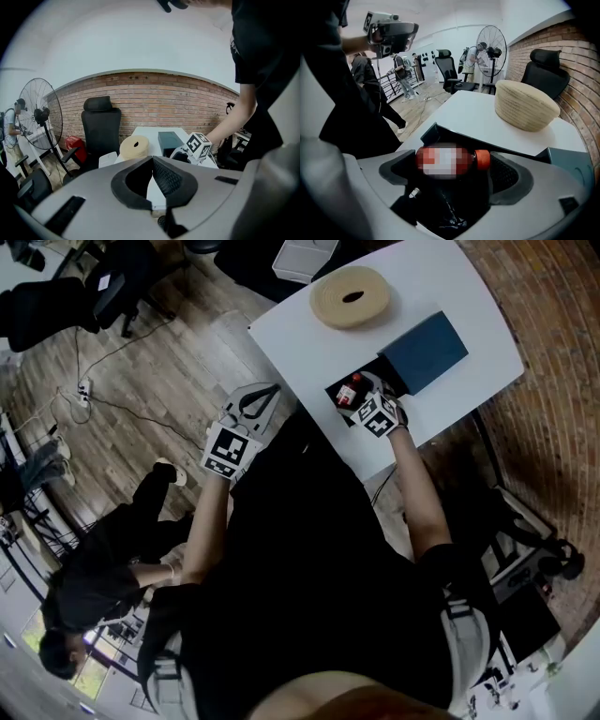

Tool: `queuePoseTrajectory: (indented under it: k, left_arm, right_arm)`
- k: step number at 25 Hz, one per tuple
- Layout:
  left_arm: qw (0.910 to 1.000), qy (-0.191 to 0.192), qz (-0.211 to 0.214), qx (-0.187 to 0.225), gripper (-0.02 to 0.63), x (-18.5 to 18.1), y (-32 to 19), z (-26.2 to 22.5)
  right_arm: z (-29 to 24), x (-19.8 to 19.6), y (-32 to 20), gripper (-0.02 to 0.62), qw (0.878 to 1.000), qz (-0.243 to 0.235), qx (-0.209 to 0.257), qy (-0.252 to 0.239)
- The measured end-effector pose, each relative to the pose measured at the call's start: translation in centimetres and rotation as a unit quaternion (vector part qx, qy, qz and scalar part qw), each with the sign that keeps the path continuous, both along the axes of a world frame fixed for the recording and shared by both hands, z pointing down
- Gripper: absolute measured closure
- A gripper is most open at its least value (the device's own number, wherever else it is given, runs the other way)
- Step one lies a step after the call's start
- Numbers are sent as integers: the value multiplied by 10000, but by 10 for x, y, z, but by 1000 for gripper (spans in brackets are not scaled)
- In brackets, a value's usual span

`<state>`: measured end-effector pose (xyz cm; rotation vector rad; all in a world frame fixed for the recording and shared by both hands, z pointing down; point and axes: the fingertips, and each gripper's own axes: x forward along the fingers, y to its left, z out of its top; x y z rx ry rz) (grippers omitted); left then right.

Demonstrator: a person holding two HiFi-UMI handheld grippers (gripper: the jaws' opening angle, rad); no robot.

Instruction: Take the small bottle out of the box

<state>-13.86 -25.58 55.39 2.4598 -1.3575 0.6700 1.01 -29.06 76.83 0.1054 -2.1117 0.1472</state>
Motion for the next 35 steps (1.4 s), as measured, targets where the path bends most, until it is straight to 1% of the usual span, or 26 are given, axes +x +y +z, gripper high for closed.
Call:
queuePoseTrajectory:
  k: [6, 10, 15, 20, 22, 31, 35]
  left_arm:
    - [10000, 3, 11, -17, 586, 0, -6, 4]
    - [10000, 12, 3, -49, 586, -2, -7, 6]
    - [10000, 7, -8, -71, 586, -3, -8, 7]
    - [10000, 33, -6, -39, 586, -3, -7, 8]
    - [10000, 34, 0, -19, 586, -3, -9, 7]
    - [9999, 61, 100, 23, 586, -4, -11, 0]
    - [9998, 61, 164, 43, 586, 0, -12, -2]
  right_arm:
    - [2, 3, -2, 106, 9999, 28, -54, -96]
    - [2, 2, -4, 101, 9998, 142, -67, -105]
    - [6, 3, -5, 100, 9997, 101, -123, -164]
    - [3, 2, -6, 107, 9982, 455, -356, -179]
    - [4, 2, -8, 107, 9975, 519, -431, -188]
    - [0, -1, -6, 110, 9980, 556, -300, -93]
    - [-5, 2, -6, 110, 9976, 630, -244, -144]
